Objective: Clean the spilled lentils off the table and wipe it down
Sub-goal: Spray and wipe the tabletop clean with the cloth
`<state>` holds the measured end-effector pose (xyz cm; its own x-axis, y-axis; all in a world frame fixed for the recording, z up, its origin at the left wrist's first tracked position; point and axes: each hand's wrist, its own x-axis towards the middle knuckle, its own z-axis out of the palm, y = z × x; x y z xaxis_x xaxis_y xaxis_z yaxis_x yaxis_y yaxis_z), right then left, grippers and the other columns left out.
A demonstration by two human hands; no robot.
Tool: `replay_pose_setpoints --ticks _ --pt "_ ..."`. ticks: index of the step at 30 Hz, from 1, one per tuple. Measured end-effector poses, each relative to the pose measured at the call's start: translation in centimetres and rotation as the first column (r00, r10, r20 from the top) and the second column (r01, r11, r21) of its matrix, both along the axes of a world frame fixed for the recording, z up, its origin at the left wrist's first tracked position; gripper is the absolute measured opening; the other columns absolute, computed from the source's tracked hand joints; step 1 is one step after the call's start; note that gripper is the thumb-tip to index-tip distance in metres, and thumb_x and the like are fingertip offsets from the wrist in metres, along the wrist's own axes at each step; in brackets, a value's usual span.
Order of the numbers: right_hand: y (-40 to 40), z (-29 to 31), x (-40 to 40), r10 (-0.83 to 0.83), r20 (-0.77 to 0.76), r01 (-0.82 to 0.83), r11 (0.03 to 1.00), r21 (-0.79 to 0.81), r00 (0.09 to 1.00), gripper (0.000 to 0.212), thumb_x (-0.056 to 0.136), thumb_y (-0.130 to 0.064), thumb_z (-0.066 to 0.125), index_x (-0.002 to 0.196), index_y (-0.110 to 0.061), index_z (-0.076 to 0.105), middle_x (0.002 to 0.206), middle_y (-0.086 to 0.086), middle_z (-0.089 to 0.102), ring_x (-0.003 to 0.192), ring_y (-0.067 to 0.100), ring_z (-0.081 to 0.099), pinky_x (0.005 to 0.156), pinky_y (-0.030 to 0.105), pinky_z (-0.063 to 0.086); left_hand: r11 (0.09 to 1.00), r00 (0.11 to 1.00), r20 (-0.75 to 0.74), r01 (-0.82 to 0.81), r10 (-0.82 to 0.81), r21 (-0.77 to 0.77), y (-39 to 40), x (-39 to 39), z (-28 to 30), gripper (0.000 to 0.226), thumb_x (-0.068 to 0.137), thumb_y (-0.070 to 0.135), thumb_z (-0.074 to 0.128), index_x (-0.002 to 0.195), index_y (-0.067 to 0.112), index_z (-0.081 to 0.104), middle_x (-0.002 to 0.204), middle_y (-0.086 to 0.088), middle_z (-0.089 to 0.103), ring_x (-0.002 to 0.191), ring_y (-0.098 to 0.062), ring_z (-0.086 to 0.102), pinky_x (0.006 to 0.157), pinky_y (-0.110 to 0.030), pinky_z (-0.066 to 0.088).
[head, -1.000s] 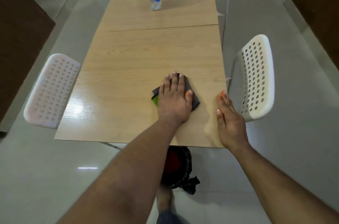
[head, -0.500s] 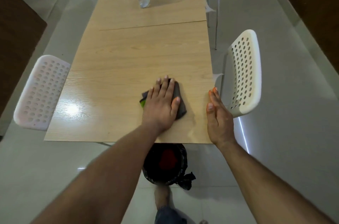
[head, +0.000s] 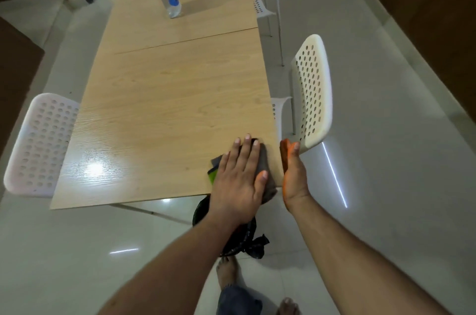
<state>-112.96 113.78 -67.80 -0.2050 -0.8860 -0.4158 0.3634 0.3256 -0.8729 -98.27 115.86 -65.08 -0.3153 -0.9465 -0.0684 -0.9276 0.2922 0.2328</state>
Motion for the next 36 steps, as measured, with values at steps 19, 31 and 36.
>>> replay_pose_setpoints --ticks 19,31,36 --pt "11.7 -2.3 -2.7 -0.111 0.106 0.087 0.973 0.212 0.988 0.086 0.09 -0.075 0.04 0.157 -0.021 0.044 0.155 -0.003 0.055 0.141 0.013 0.053 0.118 0.044 0.042 0.989 0.99 0.027 0.14 -0.142 0.048 1.4 -6.2 0.4 0.112 0.085 0.068 0.058 0.169 0.024 -0.002 0.177 -0.001 -0.006 0.162 -0.024 -0.012 0.132 -0.049 0.0" --pt "15.1 15.4 -1.7 0.204 -0.091 -0.193 0.974 0.115 0.975 0.036 0.105 -0.051 0.055 0.129 -0.03 0.07 0.127 -0.006 0.073 0.122 0.015 0.065 0.097 0.04 0.054 0.708 0.339 -0.667 0.001 0.664 0.706 11.8 -0.4 17.5 0.027 0.093 0.019 0.07 0.119 0.017 0.078 0.11 -0.012 0.079 0.106 -0.034 0.074 0.098 -0.053 0.059" --pt "16.5 21.7 1.1 0.389 -0.085 -0.378 0.917 0.125 0.917 0.043 0.09 -0.05 0.073 0.122 -0.021 0.076 0.116 0.002 0.079 0.114 0.025 0.071 0.086 0.04 0.057 0.589 0.065 -0.594 0.087 0.802 0.804 15.5 3.3 25.5 0.031 0.103 0.017 0.056 0.125 -0.001 0.069 0.101 -0.022 0.077 0.084 -0.033 0.076 0.062 -0.036 0.062"
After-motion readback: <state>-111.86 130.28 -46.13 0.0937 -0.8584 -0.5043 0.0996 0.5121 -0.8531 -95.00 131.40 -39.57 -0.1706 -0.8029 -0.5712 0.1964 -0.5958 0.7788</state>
